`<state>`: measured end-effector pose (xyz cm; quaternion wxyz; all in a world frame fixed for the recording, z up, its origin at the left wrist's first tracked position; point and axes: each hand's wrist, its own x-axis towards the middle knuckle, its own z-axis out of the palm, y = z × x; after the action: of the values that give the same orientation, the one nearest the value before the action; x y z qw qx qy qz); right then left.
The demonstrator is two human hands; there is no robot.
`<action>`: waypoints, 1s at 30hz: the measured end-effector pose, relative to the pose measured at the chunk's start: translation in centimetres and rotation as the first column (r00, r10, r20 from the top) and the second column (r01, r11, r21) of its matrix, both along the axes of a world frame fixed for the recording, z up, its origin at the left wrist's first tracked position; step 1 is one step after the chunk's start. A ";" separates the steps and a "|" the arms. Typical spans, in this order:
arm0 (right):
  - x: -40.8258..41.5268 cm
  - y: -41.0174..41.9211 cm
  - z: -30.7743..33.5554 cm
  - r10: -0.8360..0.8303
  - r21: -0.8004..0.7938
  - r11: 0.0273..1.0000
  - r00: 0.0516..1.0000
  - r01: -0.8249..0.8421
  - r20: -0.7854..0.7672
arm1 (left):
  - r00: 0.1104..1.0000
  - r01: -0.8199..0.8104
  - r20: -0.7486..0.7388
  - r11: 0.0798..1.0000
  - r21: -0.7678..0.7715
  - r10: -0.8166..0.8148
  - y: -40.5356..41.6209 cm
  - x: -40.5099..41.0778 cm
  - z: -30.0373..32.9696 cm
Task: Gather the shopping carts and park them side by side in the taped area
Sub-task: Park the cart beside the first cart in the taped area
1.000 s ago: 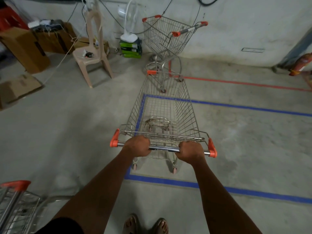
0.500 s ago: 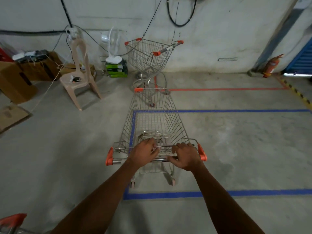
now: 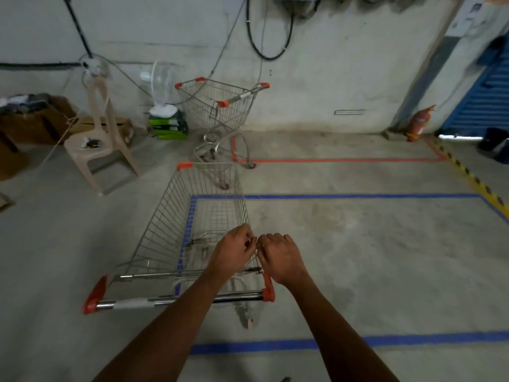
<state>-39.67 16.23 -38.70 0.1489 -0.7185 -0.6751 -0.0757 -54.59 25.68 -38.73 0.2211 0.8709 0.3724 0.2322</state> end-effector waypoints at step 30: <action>-47.6 -7.5 2.9 0.929 0.102 0.358 0.342 -0.928 -0.145 | 0.258 -0.954 0.062 0.244 0.177 0.964 -34.6 -45.9 6.2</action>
<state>-87.29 8.74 -35.84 0.2253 -0.2125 -0.9470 0.0857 -100.47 -8.94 -32.49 -0.0561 0.4864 0.8091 0.3249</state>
